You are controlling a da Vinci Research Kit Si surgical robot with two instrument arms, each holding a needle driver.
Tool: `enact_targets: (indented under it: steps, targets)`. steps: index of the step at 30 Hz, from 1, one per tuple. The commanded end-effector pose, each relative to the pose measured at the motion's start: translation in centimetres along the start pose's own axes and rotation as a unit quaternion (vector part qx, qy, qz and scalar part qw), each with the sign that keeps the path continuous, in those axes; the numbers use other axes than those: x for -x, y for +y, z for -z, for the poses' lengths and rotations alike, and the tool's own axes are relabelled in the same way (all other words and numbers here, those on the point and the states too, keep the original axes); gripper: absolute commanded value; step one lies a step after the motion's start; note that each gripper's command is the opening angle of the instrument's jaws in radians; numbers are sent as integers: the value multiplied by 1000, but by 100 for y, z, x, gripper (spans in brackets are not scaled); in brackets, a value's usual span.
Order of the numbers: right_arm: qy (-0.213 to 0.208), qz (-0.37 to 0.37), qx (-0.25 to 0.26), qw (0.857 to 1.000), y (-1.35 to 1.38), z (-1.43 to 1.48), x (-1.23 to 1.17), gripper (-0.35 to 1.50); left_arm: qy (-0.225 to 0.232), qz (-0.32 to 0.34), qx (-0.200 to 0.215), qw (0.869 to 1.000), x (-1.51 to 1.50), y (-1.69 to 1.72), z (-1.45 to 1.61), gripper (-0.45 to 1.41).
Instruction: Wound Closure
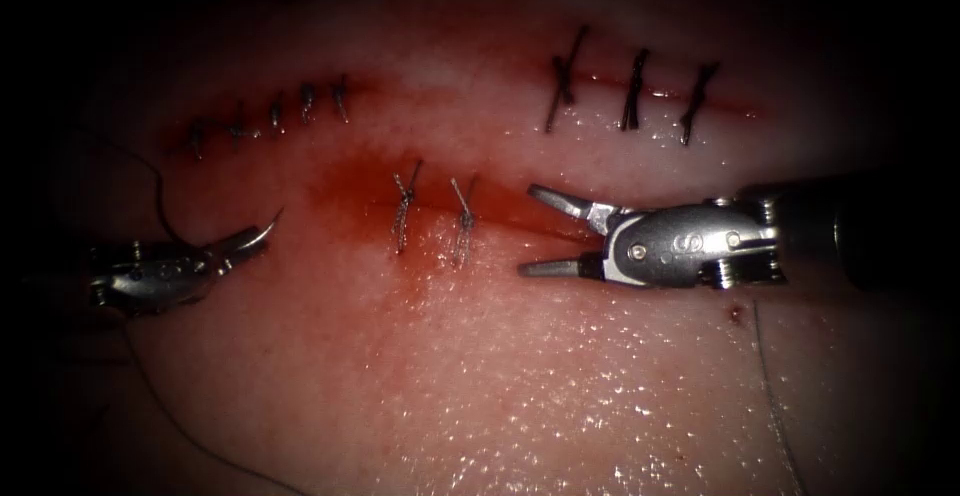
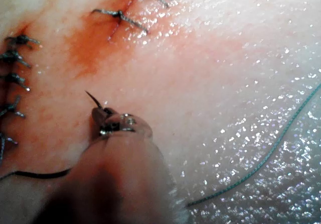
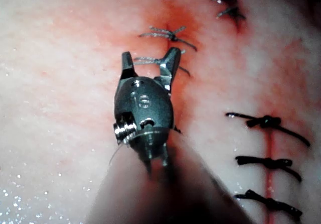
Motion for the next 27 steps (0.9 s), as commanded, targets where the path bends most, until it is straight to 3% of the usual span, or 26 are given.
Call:
enact_targets:
  steps: [1,4,9,14,18,20,27]
  targets:
    - [1,0,-1,1000,-8,-6,3,74,-1,1,5,1000,3,10,-4,-45]
    - [2,0,-3,1000,-9,-5,2,72,3,-45,20,999,5,6,-1,-45]
    - [2,-1,-5,1000,-6,-2,2,66,-21,-118,1,993,1,-9,17,-45]
    - [-1,-12,-6,1000,4,9,4,67,-3,-150,-3,989,-21,-3,46,-45]
    - [-1,-47,-11,999,16,19,9,81,51,-164,14,985,-57,11,62,-45]
    - [-1,-123,-14,992,21,27,14,81,84,-175,18,981,-77,20,66,-45]
    - [-3,-252,-59,966,38,55,32,88,216,-229,56,948,-148,69,62,-45]
